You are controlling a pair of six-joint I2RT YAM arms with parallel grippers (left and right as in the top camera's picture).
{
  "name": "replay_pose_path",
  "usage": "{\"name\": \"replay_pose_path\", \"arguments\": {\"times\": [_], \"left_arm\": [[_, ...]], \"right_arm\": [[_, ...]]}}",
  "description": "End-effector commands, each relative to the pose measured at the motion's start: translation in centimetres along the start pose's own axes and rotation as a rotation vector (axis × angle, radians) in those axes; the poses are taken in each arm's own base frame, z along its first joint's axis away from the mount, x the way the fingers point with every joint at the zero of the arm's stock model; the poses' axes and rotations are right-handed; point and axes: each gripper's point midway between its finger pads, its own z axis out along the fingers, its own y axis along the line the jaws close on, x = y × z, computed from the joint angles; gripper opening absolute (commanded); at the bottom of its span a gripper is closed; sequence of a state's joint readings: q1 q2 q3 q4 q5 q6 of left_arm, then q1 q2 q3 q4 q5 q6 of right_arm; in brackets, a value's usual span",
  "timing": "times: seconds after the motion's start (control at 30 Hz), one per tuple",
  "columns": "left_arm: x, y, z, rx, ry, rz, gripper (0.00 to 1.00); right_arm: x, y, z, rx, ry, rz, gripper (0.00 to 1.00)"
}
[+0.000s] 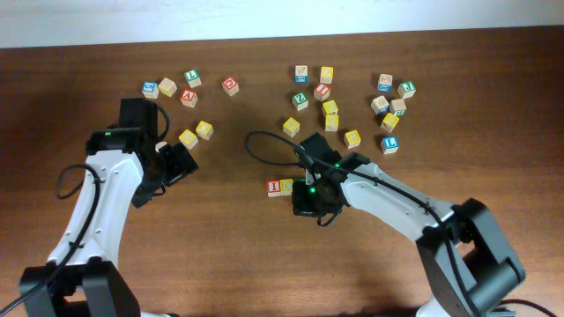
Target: Spell out ICRA
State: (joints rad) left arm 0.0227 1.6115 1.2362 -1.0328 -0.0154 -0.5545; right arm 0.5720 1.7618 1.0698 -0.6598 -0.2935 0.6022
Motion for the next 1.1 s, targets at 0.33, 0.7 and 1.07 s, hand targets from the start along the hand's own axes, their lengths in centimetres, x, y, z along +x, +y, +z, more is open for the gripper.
{"name": "replay_pose_path", "arguments": {"times": [0.33, 0.7, 1.07], "left_arm": [[-0.1, -0.6, -0.8, 0.034, -0.011, 0.032, 0.99], [0.0, -0.6, -0.8, 0.034, -0.011, 0.032, 0.99], [0.0, -0.6, -0.8, 0.038, -0.009, 0.032, 0.99]], "right_arm": [[-1.3, -4.1, -4.1, 0.020, -0.008, 0.113, 0.04], [0.0, -4.9, -4.2, 0.046, 0.049, 0.092, 0.04], [0.1, -5.0, -3.9, 0.049, 0.047, 0.093, 0.04]]}}
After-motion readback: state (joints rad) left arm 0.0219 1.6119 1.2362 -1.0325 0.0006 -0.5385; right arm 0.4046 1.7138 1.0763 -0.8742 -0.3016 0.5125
